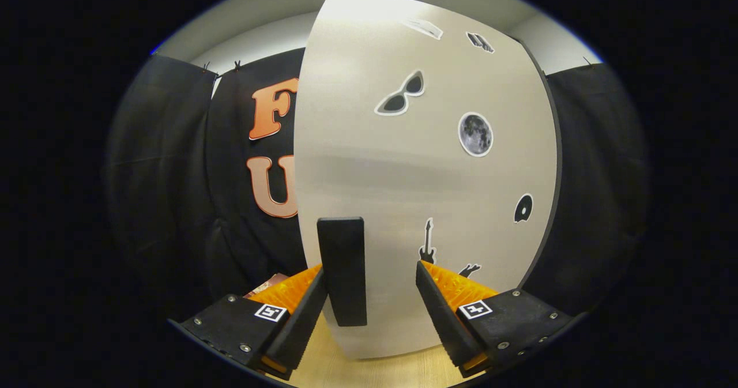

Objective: Open the shoe cabinet door, grab the shoes and put them into the shoe cabinet, then close the shoe cabinet door.

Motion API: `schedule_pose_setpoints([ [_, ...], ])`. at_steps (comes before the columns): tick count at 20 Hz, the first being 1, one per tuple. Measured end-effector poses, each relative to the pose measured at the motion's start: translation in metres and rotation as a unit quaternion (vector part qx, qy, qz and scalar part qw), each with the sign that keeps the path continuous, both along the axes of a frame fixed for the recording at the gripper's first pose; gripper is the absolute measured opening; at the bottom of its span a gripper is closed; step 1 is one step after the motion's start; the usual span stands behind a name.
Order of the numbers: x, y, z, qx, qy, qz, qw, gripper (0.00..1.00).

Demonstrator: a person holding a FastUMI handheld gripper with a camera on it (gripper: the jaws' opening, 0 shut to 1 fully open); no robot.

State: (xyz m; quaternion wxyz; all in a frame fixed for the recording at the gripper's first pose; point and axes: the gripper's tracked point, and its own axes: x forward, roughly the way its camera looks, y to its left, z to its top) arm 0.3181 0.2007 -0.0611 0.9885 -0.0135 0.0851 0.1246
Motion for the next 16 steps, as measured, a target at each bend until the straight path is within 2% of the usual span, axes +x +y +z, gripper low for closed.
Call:
schedule_pose_setpoints([
  [5, -0.040, -0.027, 0.042, -0.007, -0.030, 0.002, 1.000, 0.93],
  [10, -0.073, -0.068, 0.071, -0.013, -0.056, -0.034, 0.998, 0.93],
  [16, -0.104, -0.099, 0.075, -0.008, -0.062, -0.062, 0.996, 0.93],
])
